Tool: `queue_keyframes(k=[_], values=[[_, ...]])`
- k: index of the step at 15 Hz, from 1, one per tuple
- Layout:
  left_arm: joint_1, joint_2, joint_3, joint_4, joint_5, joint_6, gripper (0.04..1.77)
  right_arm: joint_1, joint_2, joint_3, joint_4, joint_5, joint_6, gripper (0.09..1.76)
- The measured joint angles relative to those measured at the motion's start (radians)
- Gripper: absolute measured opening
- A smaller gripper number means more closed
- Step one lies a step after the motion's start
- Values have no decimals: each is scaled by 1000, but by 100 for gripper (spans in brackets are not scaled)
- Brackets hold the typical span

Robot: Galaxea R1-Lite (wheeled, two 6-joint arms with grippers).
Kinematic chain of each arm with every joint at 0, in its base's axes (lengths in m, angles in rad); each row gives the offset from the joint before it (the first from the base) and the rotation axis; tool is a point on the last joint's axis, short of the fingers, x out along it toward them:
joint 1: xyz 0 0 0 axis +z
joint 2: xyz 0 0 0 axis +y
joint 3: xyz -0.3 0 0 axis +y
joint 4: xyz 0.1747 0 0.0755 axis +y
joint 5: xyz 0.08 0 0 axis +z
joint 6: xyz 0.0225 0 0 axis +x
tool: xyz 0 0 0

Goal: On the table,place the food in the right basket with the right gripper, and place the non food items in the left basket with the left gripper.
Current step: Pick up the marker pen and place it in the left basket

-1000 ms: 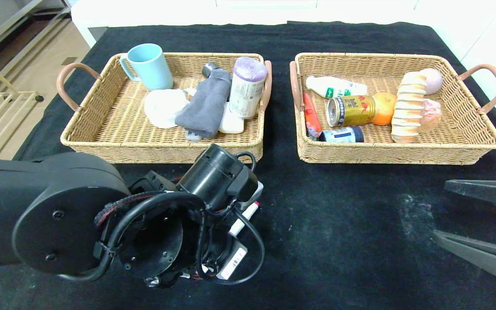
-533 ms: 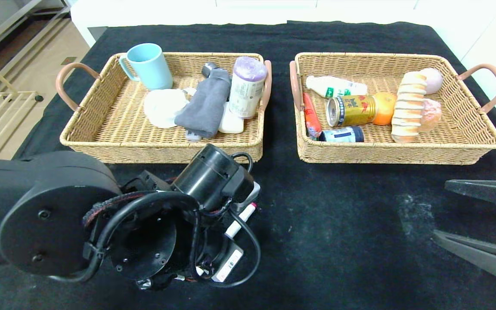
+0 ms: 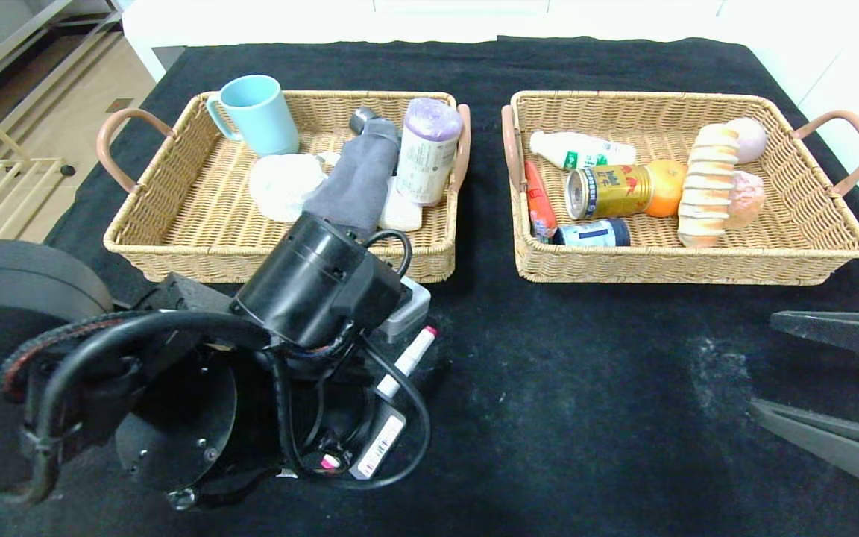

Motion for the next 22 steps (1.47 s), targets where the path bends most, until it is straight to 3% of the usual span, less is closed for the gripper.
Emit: queue_keyframes(k=[7,15,22], values=[[81,-76,-50,-27,-4,-6,25,0,0,1,0,0,0,171],[252,-52,-242,-39,-11,7,25,1,-1,2,0,0,0,171],[406,46,-466,-48,-47,18,25,2,-6,3,0,-1,0,171]])
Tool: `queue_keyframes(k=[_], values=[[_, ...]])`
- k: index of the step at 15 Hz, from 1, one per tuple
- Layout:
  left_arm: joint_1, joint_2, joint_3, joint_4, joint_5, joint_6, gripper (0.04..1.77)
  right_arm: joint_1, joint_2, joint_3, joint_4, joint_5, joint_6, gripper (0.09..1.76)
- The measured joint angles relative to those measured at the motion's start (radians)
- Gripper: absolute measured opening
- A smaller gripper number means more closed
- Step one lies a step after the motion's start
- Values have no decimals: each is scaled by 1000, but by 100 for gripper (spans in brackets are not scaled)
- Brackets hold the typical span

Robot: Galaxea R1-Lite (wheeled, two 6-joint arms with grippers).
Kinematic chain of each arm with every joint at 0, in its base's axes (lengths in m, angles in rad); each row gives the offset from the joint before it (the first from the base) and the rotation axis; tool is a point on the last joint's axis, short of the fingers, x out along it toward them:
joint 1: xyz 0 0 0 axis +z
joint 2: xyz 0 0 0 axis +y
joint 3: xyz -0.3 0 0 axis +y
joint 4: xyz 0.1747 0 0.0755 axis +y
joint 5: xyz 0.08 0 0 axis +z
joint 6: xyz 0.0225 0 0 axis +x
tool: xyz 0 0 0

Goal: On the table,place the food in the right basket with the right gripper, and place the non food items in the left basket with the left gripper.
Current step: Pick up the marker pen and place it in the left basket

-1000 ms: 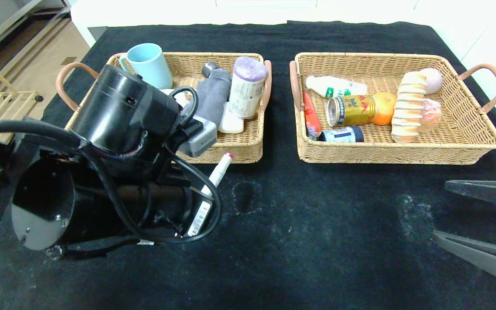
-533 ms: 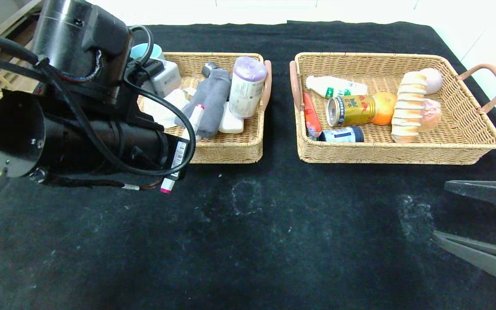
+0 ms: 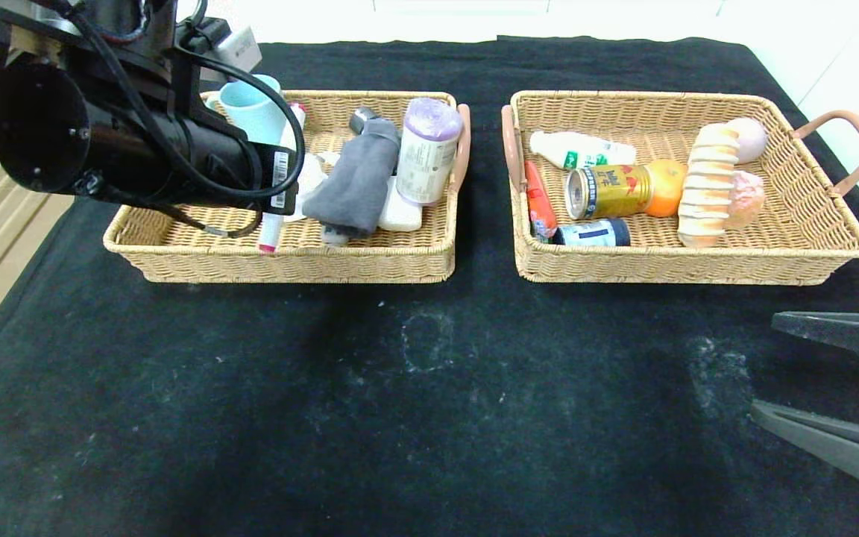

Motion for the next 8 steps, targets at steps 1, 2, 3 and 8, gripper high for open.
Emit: queue_keyframes(k=[1,2,3,8], values=[[18,15,-22,-18,-5,0,25,0,0,0,0,0,0,171],[33,32,-39,-47,-9,0,25,1,-1,0,0,0,0,171],[44,47,-54,-68,-11,1,25,1,-1,0,0,0,0,171],[76,128,-140,-97,-12,5,25,1,-2,1,0,1,0,171]])
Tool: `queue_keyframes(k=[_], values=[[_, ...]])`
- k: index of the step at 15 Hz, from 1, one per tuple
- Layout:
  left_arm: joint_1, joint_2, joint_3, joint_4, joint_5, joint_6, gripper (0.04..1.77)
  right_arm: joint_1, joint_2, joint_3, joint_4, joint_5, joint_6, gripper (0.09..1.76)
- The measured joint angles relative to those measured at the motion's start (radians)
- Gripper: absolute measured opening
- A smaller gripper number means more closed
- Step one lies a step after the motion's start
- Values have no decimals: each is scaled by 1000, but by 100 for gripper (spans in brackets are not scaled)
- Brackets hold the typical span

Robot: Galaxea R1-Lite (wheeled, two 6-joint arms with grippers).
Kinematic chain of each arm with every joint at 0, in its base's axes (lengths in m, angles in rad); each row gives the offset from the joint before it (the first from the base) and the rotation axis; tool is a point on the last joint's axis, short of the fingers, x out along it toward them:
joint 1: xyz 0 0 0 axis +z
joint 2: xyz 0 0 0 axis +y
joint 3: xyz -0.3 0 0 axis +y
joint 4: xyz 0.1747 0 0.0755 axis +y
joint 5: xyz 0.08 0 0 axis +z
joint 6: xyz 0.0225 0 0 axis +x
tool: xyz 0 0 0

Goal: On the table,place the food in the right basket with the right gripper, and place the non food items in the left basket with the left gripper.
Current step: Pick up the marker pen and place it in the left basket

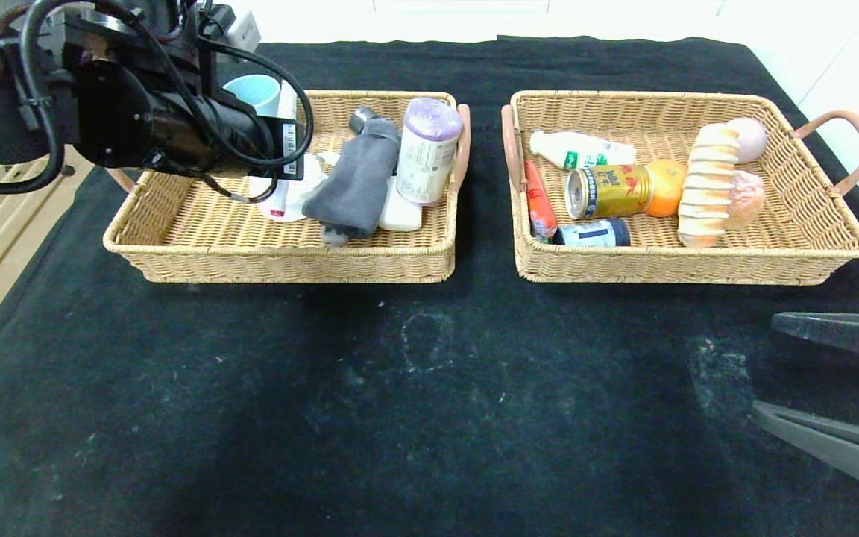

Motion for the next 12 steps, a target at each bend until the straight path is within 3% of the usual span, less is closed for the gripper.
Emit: queue_keyframes(k=[3,8,12], values=[[5,55,-62,-5,-1,12,25,0,0,0,0,0,0,171],[3,86,-79,-6,0,17,25,0,-6,0,1,1,1,171],[1,87,-80,-6,0,21,79,1,-8,2,1,1,1,171]])
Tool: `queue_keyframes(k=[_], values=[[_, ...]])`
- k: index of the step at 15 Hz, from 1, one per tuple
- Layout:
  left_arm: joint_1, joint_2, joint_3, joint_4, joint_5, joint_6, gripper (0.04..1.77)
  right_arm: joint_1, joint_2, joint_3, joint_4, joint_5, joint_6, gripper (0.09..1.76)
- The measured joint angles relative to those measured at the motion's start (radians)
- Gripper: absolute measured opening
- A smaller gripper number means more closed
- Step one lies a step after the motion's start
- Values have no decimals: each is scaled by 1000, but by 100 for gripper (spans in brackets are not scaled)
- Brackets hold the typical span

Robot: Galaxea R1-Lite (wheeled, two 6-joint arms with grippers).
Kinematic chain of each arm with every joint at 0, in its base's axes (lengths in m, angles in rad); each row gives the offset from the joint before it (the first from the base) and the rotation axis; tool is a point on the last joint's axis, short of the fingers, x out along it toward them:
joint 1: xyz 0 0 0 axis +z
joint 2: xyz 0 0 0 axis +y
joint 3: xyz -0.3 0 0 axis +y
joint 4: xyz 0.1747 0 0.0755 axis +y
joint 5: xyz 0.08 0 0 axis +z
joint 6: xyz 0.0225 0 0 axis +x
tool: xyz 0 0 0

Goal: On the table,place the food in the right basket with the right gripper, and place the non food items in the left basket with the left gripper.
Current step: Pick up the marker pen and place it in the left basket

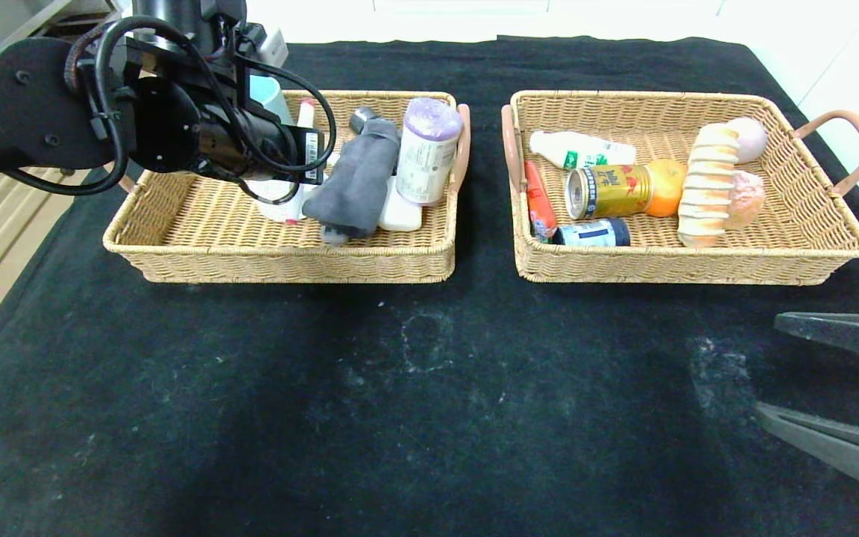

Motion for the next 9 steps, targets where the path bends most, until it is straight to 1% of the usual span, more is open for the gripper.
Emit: queue_keyframes(k=[4,6,9], values=[[-4,-2,10,4,-2,-1,116,2,-3,2,0,0,0,171],[-4,-5,12,7,-2,-1,129,4,-4,2,1,0,0,171],[-5,-10,15,11,-1,-2,142,6,-5,2,0,0,0,171]])
